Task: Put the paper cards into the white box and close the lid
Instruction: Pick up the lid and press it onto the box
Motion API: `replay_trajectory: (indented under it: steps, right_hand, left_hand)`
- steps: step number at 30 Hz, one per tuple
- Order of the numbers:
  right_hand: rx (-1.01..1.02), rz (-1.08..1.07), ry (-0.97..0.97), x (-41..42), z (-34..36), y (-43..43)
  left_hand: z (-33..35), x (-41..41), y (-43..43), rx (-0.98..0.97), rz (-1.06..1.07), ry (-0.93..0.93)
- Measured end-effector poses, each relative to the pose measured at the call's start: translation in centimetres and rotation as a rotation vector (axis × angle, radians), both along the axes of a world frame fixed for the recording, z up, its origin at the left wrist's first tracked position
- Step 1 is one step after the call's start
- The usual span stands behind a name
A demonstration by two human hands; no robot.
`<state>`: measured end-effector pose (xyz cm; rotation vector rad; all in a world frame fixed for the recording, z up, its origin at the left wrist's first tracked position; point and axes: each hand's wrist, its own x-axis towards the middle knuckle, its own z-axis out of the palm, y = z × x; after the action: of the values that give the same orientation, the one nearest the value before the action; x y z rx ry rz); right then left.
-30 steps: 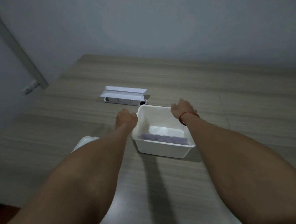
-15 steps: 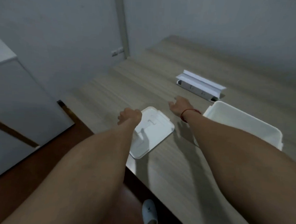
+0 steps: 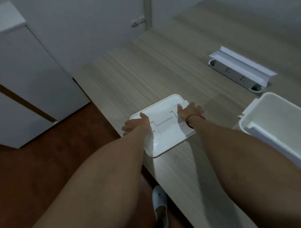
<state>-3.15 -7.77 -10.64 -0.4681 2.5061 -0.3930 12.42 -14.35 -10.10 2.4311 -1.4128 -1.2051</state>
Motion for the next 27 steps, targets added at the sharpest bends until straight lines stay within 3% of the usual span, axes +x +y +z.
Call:
replay_trajectory:
  steps: [4, 7, 10, 15, 18, 21, 27]
  right_hand:
    - [-0.058, -0.165, -0.103, -0.1, 3.5, 0.4]
    - [-0.249, -0.279, -0.132, -1.4, 9.3, 0.5]
    - [-0.547, -0.428, -0.235, -2.8, 16.1, 1.8]
    - [-1.147, -0.714, -0.542, -5.2, 25.0, 8.6]
    - [-1.424, -0.813, -0.489, -4.8, 28.4, 14.2]
    - [-1.498, -0.935, -0.376, -5.9, 29.1, 19.2]
    - [-1.278, -0.937, -0.293, -7.4, 28.0, 27.4]
  left_hand:
    - [2.5, -1.5, -0.9, -0.082, 0.136, 0.172]
    - [7.6, -3.6, -2.0, -0.214, 0.137, 0.327]
    - [15.2, -6.1, -2.1, -0.343, 0.108, 0.533]
    - [26.3, -8.3, 1.4, -0.388, -0.024, 0.958]
    - [29.2, -9.4, 5.0, -0.307, -0.098, 1.13]
    - [30.2, -10.1, 8.9, -0.218, -0.263, 1.133]
    - [29.5, -12.0, 13.2, -0.149, -0.525, 1.043]
